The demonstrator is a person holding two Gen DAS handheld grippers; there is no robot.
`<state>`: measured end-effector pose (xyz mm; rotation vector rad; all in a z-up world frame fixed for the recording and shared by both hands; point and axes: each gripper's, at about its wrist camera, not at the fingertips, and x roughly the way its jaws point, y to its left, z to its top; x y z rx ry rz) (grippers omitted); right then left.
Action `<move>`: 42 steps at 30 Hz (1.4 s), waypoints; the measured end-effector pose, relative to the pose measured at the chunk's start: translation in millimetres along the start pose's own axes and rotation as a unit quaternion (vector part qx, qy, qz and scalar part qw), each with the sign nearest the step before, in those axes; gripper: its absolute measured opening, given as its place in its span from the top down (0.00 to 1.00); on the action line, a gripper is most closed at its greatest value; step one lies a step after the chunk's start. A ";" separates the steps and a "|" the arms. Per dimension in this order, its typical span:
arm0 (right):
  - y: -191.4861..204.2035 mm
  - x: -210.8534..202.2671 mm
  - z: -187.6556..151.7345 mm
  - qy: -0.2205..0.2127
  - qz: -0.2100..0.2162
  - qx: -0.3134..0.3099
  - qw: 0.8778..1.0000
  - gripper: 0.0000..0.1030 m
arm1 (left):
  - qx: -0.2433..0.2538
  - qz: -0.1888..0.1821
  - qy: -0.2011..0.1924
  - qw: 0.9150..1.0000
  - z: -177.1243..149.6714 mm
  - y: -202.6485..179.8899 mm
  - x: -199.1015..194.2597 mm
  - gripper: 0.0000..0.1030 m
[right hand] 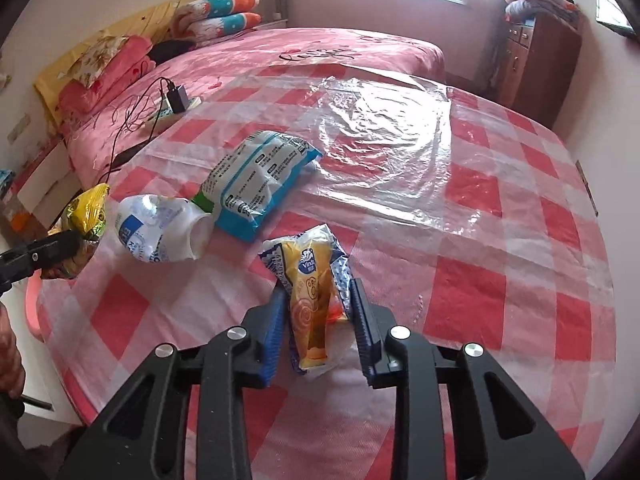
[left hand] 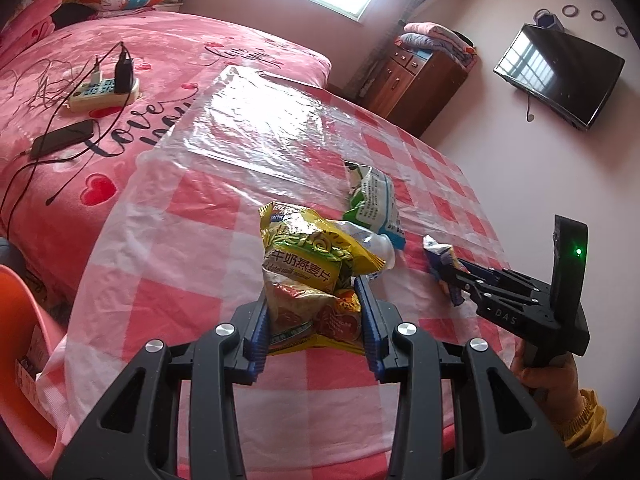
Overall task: Collect trash
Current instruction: 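Carry the chip bags and bread packet over to the orange bucket, then open both tools to drop the chip bags and bread packet into the bucket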
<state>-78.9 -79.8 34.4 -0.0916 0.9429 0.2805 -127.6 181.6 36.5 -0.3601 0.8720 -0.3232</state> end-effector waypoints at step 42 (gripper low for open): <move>340.4 17.9 53.9 0.056 0.355 -0.143 0.922 0.46 | -0.208 0.212 -0.061 0.953 -66.7 218.1 -124.8 0.36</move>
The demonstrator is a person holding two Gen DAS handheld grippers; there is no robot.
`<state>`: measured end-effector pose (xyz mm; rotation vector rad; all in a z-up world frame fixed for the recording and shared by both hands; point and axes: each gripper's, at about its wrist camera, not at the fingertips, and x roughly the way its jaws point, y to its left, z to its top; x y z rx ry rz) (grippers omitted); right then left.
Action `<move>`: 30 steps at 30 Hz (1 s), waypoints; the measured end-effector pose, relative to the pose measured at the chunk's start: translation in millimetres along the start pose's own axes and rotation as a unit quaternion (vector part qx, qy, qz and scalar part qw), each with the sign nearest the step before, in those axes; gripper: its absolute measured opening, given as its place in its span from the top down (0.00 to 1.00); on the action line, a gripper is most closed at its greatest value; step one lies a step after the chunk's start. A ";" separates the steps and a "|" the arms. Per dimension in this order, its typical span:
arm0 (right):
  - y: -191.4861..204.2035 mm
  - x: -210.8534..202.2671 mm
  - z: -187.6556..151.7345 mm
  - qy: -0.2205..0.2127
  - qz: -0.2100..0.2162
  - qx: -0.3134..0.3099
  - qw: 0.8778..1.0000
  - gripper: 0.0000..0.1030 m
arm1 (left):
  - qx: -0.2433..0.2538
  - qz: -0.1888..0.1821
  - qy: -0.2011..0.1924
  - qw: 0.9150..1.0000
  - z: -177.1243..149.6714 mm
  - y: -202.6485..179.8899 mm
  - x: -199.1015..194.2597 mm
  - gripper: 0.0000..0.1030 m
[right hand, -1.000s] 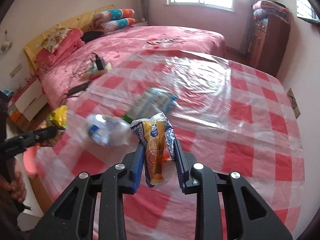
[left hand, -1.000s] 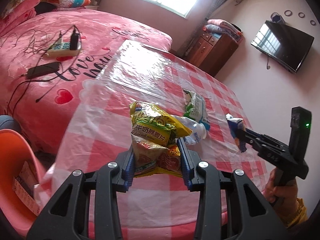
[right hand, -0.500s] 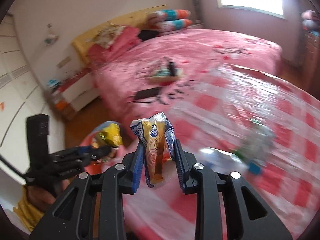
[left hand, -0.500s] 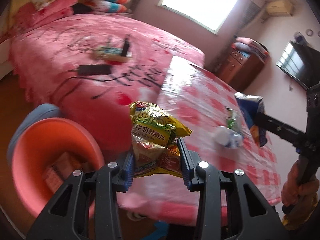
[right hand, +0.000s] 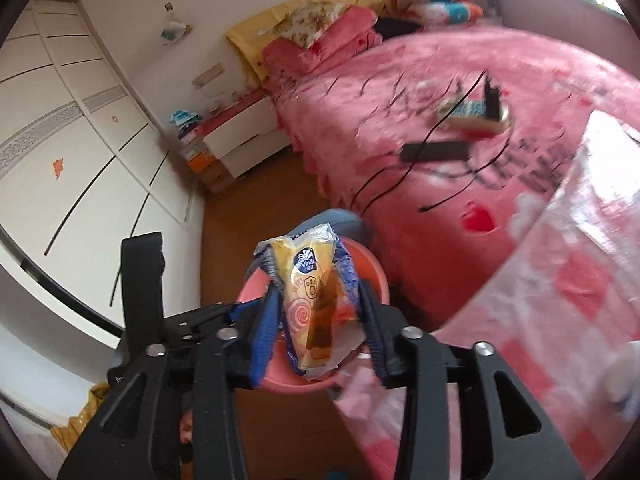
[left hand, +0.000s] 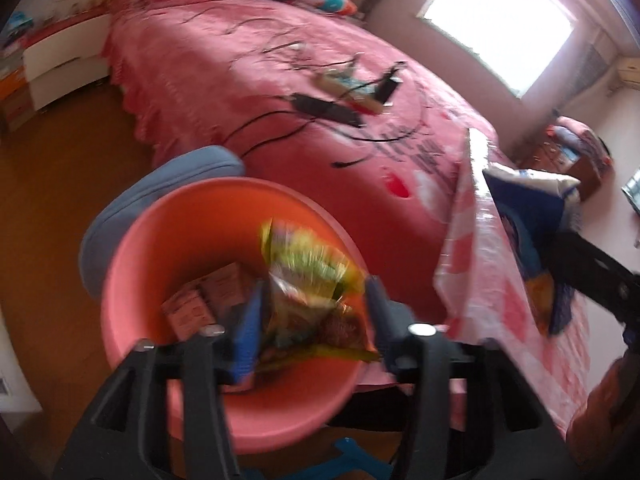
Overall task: Collect trash
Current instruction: 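Open both tools to drop the chip bags and bread packet into the bucket, then move both tools back to the green-and-white packet on the table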
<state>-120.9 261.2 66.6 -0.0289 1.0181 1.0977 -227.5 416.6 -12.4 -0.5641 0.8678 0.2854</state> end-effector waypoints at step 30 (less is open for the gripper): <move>-75.0 -117.5 -55.0 -0.122 -0.231 0.036 0.965 0.12 | 0.116 -0.005 -0.041 0.992 -3.0 -105.6 -19.0 0.21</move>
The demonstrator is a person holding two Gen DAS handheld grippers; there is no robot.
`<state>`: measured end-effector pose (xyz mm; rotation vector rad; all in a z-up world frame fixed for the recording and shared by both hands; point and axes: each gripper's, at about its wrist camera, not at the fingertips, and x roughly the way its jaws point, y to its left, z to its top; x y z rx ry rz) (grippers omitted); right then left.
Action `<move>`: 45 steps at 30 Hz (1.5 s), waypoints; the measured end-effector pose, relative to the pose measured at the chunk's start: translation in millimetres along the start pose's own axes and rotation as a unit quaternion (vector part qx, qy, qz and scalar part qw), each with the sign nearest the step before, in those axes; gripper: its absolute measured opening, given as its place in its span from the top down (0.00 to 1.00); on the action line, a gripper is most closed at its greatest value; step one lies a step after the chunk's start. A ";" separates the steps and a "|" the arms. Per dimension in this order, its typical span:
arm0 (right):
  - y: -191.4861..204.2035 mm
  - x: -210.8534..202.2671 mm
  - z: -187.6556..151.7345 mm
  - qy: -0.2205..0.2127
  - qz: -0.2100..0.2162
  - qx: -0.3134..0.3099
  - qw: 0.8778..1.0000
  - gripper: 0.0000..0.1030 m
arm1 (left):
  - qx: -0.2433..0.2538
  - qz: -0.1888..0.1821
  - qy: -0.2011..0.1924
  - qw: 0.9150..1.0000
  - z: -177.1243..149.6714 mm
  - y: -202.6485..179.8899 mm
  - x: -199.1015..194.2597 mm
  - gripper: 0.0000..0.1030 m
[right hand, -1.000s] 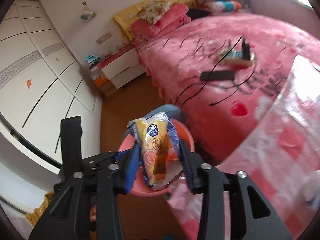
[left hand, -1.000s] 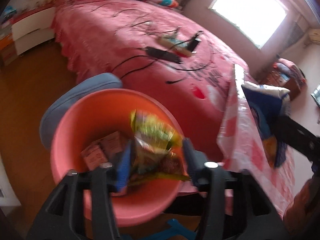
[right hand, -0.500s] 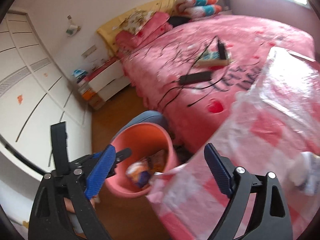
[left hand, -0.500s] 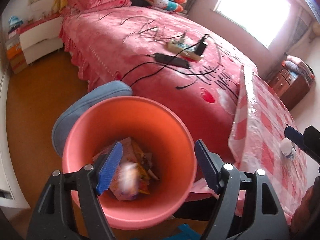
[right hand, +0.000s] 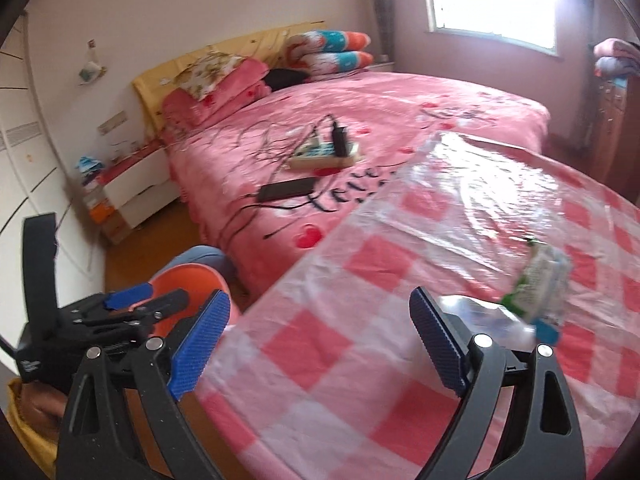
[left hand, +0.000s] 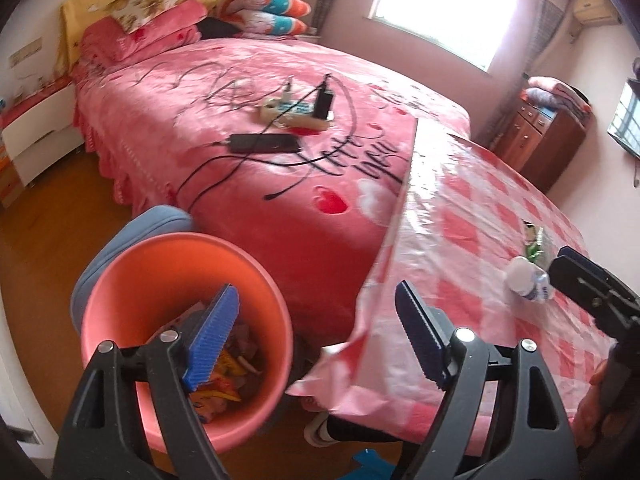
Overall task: Collect trash
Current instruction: 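Move both tools back to the green-and-white packet on the table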
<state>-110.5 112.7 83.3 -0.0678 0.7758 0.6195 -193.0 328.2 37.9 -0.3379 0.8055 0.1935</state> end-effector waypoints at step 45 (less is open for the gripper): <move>-138.4 -57.9 -34.6 -0.052 -0.158 0.083 0.983 0.09 | 0.114 -0.072 0.028 0.991 -10.3 -158.5 11.7 0.21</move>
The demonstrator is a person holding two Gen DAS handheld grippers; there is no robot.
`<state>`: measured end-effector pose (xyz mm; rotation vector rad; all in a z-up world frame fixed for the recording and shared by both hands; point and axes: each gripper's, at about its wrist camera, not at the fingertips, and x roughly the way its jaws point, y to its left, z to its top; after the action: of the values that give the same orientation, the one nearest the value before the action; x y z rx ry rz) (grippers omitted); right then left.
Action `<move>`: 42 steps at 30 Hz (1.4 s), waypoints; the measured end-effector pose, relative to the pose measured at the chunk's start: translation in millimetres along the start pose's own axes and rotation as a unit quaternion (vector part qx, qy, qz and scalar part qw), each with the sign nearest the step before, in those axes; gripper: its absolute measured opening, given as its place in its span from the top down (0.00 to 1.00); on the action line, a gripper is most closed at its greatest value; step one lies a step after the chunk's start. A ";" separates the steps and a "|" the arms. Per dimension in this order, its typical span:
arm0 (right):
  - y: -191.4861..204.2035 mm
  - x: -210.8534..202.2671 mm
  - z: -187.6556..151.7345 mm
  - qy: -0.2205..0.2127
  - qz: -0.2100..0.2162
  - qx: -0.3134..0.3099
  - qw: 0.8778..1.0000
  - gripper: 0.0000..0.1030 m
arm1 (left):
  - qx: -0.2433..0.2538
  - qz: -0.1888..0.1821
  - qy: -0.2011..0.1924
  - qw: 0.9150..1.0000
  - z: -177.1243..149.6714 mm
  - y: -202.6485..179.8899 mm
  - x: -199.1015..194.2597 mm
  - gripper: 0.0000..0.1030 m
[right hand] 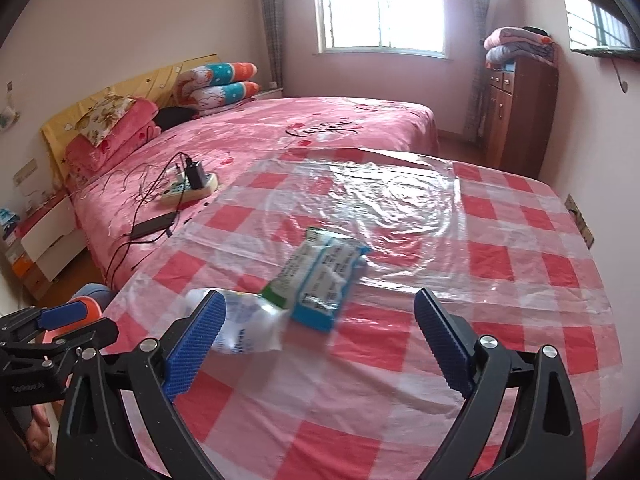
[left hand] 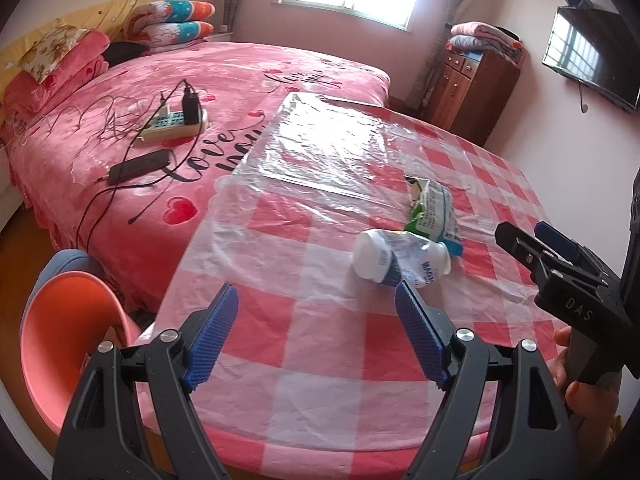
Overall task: Collect trash
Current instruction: 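Move both tools back to the green-and-white packet on the table, then grasp the green-and-white packet with the left tool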
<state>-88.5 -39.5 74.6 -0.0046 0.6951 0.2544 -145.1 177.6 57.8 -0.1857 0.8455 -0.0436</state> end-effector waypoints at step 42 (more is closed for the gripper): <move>-140.2 15.7 -9.7 0.033 -0.054 0.128 0.990 0.09 | 0.145 -0.026 0.076 0.986 62.0 -140.5 109.9 0.21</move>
<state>-50.3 -172.6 46.0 0.1949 0.7877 0.0590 -20.9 36.2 42.1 0.0711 0.9754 -0.2304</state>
